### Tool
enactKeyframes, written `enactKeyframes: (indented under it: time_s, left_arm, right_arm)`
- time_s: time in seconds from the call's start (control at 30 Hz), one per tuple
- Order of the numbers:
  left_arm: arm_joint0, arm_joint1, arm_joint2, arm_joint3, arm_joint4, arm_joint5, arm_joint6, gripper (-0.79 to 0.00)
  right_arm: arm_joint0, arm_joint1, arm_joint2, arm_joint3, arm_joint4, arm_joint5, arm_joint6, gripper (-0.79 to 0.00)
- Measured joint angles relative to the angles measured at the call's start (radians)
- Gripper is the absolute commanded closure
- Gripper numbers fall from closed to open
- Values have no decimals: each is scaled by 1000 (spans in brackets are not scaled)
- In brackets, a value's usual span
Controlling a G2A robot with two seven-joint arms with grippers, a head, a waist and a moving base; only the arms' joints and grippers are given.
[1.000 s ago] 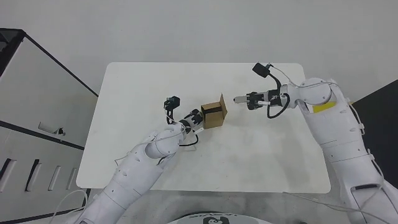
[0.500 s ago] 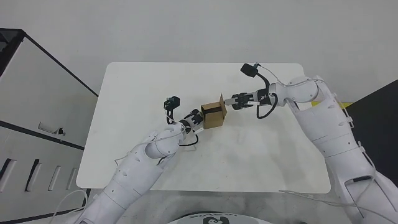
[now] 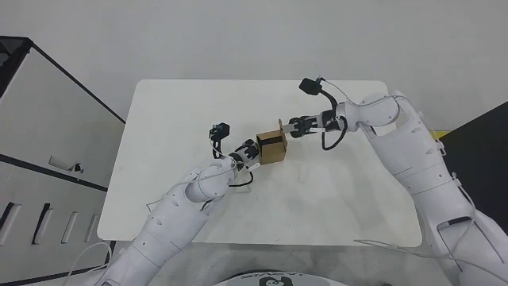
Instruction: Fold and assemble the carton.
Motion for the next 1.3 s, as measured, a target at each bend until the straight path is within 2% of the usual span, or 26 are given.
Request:
enactKeyframes:
  time_s: [0.07,0.23,0.33,0.53,0.8,1.1,1.2,1.3]
  left_arm:
    - [0,0,0,0,0,0,0,0]
    - [0,0,0,0,0,0,0,0]
    - [0,0,0,0,0,0,0,0]
    - [0,0,0,0,0,0,0,0]
    - [0,0,0,0,0,0,0,0]
    - [0,0,0,0,0,0,0,0]
    - [0,0,0,0,0,0,0,0]
    - [0,0,0,0,0,0,0,0]
  right_arm:
    - [12,-2,-14,-1,-16,1,4,-182]
    - [45,-10,-55,0,-60,8,17,-129]
    - [62,-14,-77,-1,-82,12,28,-142]
    - [98,-24,-123,3,-122,13,51,-117]
    - [155,-43,-196,-3,-197,4,65,0]
    - [214,-69,-281,3,-271,-20,94,-18]
    - [226,-76,-305,2,-298,-34,99,-80]
    - [236,-81,-325,-7,-330,-48,99,-99]
